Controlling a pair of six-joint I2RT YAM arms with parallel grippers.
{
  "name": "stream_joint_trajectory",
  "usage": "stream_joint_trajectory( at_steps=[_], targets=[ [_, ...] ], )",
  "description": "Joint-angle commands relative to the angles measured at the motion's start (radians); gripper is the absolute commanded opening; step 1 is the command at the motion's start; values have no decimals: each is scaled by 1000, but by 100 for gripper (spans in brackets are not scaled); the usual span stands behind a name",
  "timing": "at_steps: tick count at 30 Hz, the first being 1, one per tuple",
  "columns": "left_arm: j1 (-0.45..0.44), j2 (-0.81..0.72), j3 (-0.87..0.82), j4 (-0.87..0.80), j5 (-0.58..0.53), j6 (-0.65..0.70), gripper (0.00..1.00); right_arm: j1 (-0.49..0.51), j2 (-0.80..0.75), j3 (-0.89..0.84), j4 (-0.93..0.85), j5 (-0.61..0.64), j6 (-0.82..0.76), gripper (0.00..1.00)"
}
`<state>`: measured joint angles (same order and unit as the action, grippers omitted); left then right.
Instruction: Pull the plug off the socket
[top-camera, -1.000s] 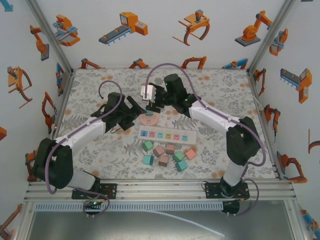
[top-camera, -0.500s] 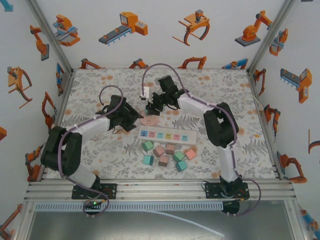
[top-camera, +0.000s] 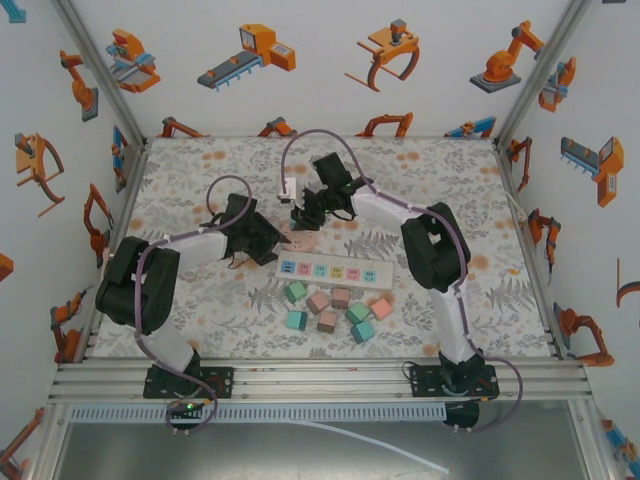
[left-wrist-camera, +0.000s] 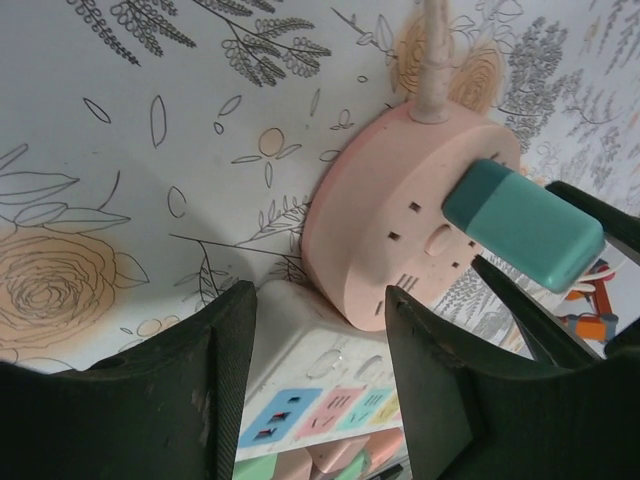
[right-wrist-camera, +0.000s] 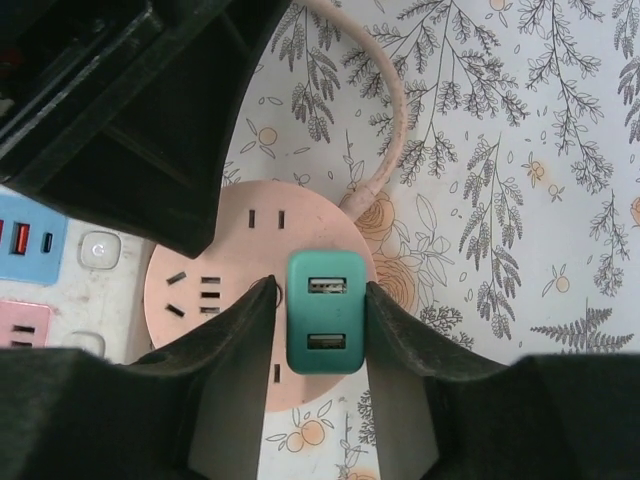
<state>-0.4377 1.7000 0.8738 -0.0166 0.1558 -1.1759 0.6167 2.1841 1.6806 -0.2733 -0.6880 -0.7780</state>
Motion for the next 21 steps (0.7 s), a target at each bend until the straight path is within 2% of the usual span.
stream_joint_trajectory(
  at_steps=[1, 5, 9, 14, 18, 21],
  targets=[
    [2, 13, 16, 3, 14, -18, 50, 5, 4, 9, -46, -24, -22, 34],
    [2, 13, 20, -35, -9, -8, 47, 11, 14, 23, -49, -37, -20, 21],
    [3, 29, 37, -117, -37, -7, 47, 24, 8, 47, -48, -44, -4, 16],
    [2, 46, 26, -148, -72, -8, 45, 24, -7, 71, 13, -82, 131, 11],
    [2, 44, 27, -170, -98, -3, 42, 12, -2, 82, 20, -60, 179, 8],
    [3, 43, 33, -190, -112, 2, 40, 13, 20, 108, -47, -21, 151, 4]
  ],
)
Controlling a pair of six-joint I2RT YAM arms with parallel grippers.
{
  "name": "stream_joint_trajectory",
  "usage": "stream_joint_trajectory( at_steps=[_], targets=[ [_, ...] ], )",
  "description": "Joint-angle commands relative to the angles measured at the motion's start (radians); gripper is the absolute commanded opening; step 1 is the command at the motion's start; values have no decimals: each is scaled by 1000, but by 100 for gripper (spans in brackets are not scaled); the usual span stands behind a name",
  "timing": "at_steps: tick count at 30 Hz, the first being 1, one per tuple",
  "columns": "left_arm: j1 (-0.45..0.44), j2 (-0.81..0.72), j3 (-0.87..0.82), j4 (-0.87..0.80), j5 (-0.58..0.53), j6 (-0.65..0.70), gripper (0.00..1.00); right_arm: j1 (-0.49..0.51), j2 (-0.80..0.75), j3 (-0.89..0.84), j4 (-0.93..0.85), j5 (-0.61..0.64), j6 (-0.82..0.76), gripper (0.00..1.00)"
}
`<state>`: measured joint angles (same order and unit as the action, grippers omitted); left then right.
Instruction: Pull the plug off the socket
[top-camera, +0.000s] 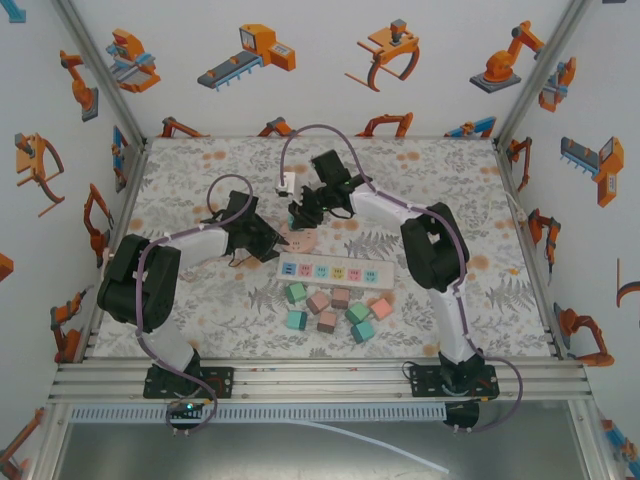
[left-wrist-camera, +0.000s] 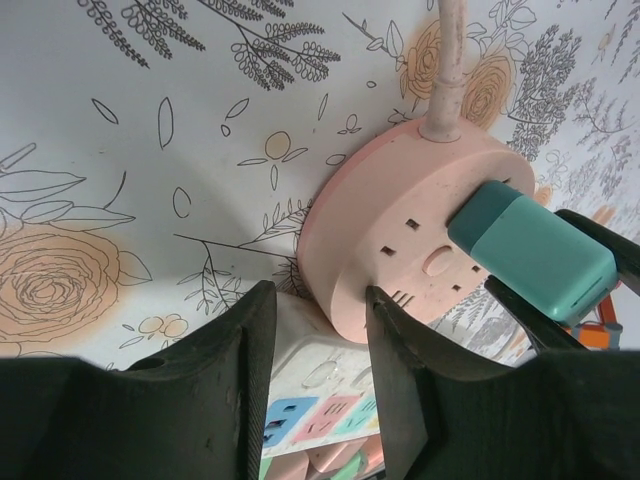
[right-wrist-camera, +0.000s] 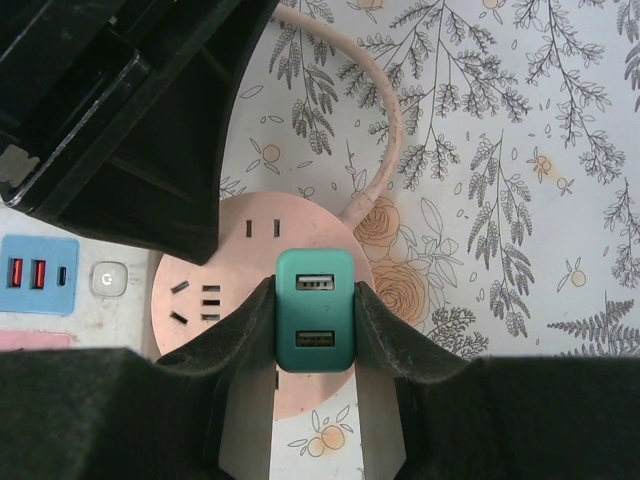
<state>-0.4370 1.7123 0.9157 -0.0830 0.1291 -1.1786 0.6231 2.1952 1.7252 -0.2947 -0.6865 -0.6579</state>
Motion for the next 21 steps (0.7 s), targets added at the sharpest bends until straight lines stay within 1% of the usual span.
stream_joint_trajectory(
  at_steps=[1, 3, 5, 8, 10, 12, 15, 16, 17, 19, 20, 21],
  targets=[
    [1, 31, -8, -128, -90, 5, 40, 14, 13, 73, -65, -16, -8, 3],
    [2, 31, -5, -135, -95, 1, 39, 36, 9, 63, -113, 19, -99, 3],
    [1, 37, 0, -145, -102, -4, 39, 51, 2, 44, -132, 68, -155, 3],
    [3, 51, 14, -163, -116, -7, 38, 56, -27, 14, -122, 70, -172, 1],
    [3, 67, 27, -172, -129, -6, 37, 51, -51, -1, -66, 38, -99, 0],
    [3, 84, 43, -176, -133, 2, 36, 35, -59, -1, 11, -21, 29, 0],
    [4, 102, 60, -187, -143, 2, 35, 17, -63, -52, 208, -86, 245, 0],
    [4, 106, 61, -188, -144, 0, 35, 20, -62, -66, 225, -76, 243, 0],
    [4, 106, 61, -188, -147, -1, 35, 32, -62, -66, 188, -47, 183, 0],
    [6, 106, 60, -187, -152, -1, 35, 72, -52, -48, 54, 57, 10, 0],
    [8, 108, 60, -189, -154, -1, 35, 83, -49, -44, 28, 80, -25, 0],
    [9, 109, 60, -190, -155, 0, 35, 86, -54, -49, 24, 69, -33, 0]
  ],
)
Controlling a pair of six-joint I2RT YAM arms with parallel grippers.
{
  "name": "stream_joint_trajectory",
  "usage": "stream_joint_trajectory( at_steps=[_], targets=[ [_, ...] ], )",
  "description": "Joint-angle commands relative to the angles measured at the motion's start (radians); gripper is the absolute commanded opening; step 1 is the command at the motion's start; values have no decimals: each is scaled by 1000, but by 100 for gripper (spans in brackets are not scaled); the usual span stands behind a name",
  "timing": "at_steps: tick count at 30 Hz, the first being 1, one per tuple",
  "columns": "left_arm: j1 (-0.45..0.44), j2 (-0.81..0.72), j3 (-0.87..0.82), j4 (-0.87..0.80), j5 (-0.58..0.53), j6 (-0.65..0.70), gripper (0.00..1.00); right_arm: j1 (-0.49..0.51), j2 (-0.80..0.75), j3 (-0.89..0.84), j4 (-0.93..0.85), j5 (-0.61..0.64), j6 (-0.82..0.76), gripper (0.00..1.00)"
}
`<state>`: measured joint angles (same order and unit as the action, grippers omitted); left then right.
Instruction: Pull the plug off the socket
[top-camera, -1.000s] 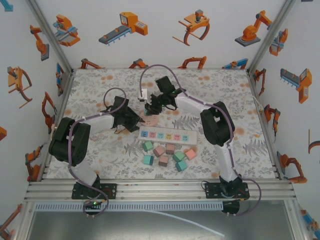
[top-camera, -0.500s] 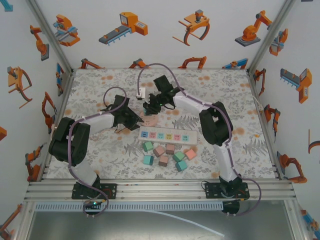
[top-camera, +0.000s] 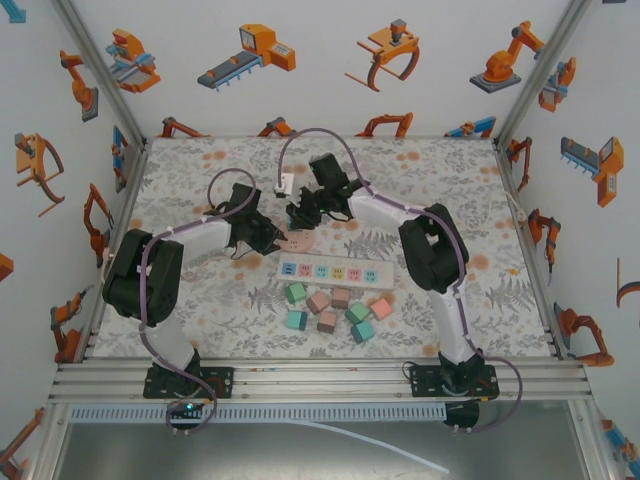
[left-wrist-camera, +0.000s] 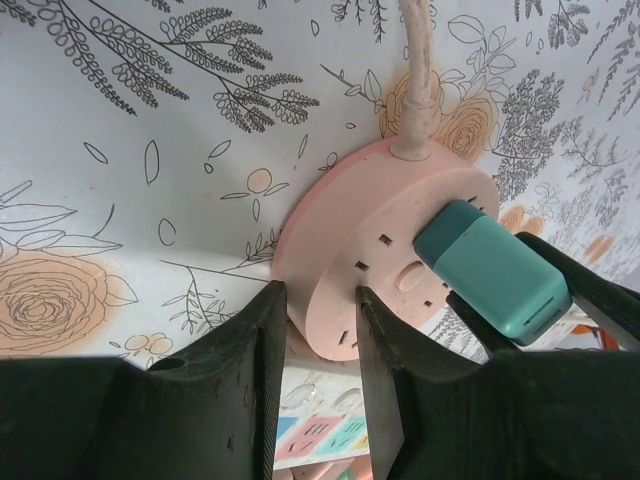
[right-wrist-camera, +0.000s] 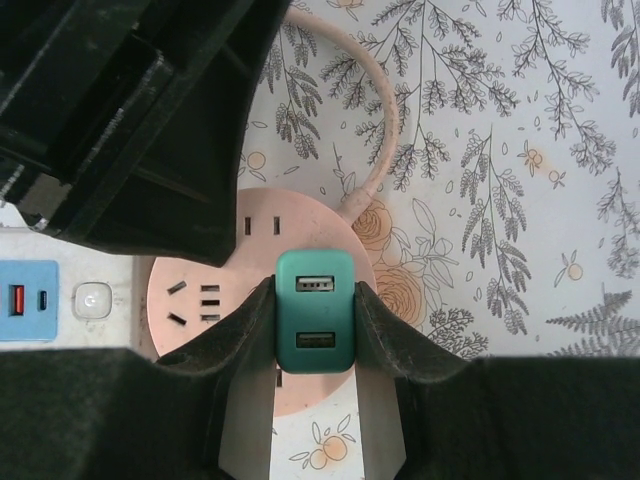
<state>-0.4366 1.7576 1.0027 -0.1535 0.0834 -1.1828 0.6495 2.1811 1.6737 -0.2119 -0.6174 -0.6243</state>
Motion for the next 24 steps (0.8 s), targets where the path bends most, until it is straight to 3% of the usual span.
stream_joint_trajectory(
  at_steps=[1, 6, 8, 11, 16, 21, 24],
  targets=[
    [10, 67, -27, -119, -109, 5, 35, 57, -50, -14, -34, -31, -42, 0],
    [16, 90, -24, -124, -112, 5, 35, 20, -91, -98, 276, -126, 251, 0],
    [16, 97, -24, -126, -116, 4, 35, 21, -87, -96, 288, -128, 267, 0],
    [18, 103, -24, -132, -123, 6, 35, 34, -82, -71, 165, -83, 164, 0],
    [21, 106, -23, -141, -144, 18, 35, -14, -114, -130, 346, -123, 388, 0],
    [21, 121, -11, -144, -134, 24, 35, 23, -99, -40, 48, -34, 127, 0],
    [21, 122, -4, -149, -138, 37, 35, 15, -111, -76, 151, -109, 211, 0]
  ],
)
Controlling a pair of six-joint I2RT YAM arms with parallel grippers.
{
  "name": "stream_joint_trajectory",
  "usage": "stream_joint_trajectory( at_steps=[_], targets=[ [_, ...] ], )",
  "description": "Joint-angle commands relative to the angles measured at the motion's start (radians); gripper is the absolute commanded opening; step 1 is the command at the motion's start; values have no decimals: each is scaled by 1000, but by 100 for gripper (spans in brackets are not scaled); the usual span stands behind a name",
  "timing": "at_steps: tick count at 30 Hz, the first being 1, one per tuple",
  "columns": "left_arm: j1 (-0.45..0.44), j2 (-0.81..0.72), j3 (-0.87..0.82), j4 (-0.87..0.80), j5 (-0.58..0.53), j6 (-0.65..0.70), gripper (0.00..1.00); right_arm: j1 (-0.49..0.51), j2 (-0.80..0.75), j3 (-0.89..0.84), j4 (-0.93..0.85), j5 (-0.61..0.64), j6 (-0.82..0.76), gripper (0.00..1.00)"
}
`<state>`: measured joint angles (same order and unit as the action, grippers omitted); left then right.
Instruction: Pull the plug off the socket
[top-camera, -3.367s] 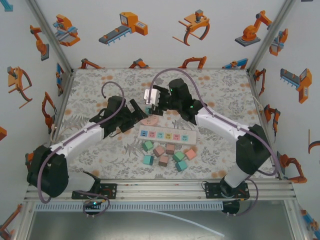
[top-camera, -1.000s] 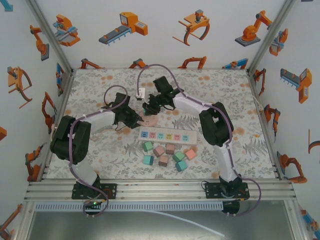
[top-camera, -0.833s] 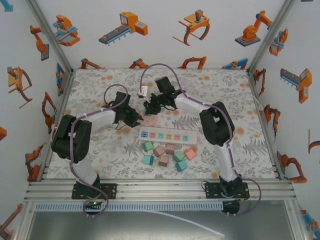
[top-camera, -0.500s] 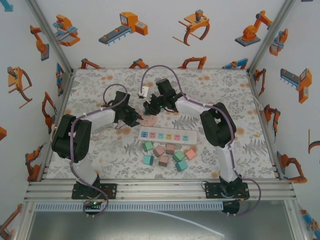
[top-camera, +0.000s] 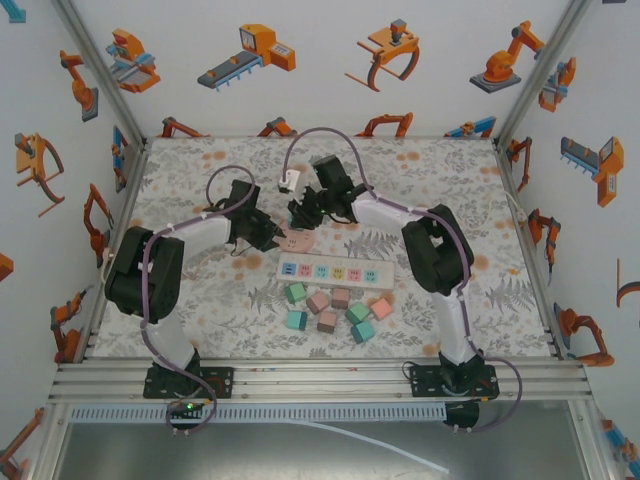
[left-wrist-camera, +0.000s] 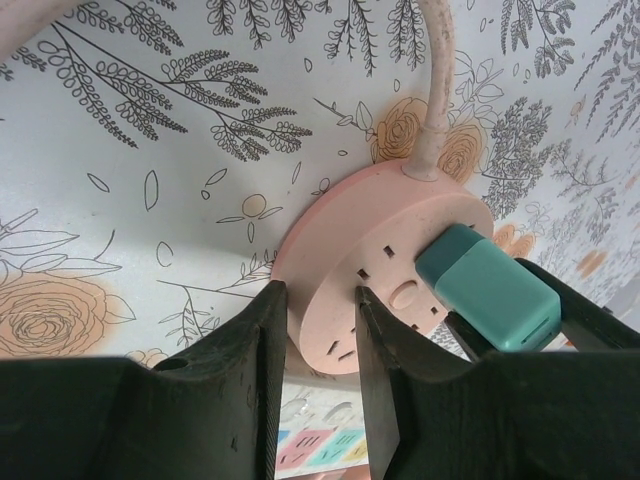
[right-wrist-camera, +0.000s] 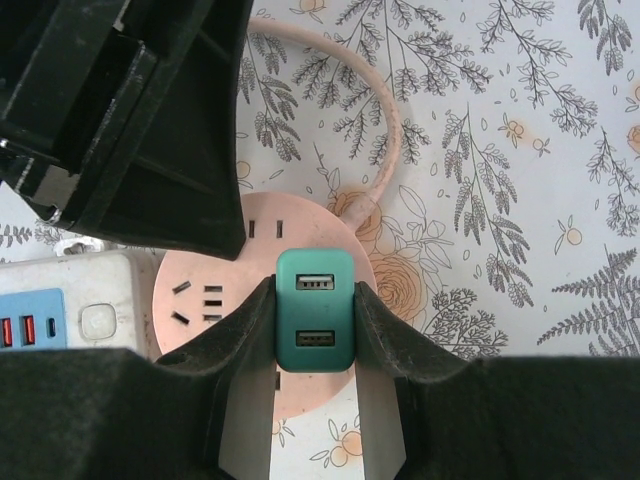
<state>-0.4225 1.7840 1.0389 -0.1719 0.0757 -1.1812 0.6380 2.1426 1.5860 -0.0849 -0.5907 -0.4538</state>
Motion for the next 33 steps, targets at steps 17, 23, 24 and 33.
stream_joint_trajectory(
  at_steps=[17, 23, 24, 33],
  targets=[
    [7, 117, -27, -153, -154, 76, 34, 19, -89, -21, 216, -45, 279, 0],
    [7, 116, -22, -152, -158, 106, 35, 13, -113, -48, 258, 6, 334, 0],
    [7, 115, -22, -150, -158, 110, 35, 23, -117, -36, 210, 38, 289, 0],
    [4, 55, -139, 285, 98, 204, 56, 52, -95, -36, 127, 69, 211, 0]
  ],
)
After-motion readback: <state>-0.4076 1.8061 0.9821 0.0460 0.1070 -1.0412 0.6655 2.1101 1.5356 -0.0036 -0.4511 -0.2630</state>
